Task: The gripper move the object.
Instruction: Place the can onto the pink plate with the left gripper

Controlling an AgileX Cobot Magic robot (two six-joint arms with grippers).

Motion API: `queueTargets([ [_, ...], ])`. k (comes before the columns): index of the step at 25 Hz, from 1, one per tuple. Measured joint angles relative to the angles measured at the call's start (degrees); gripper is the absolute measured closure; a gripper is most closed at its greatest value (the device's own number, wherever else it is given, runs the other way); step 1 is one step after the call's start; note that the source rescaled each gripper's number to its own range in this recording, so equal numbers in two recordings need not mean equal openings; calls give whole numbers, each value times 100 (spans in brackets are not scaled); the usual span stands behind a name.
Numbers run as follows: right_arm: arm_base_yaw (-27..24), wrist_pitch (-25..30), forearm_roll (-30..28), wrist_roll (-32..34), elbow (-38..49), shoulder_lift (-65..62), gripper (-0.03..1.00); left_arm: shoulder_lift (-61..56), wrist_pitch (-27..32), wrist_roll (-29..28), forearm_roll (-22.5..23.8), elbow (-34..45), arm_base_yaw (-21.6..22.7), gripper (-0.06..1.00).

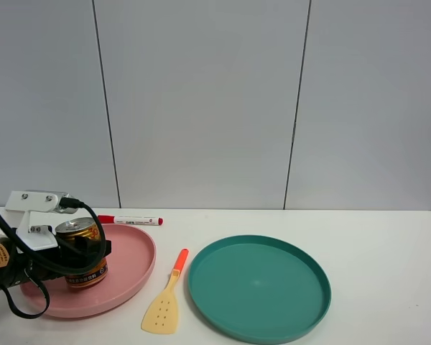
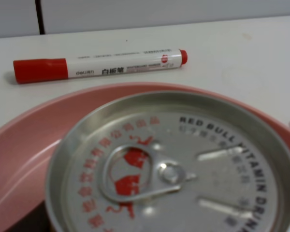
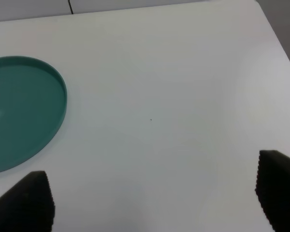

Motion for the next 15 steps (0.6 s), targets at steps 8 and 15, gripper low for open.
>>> queueTargets([
  [8, 0, 0, 0, 0, 0, 0, -3, 36, 57, -136, 5, 0, 0, 16],
  [15, 0, 0, 0, 0, 0, 0, -3, 47, 69, -220, 58, 0, 0, -3],
])
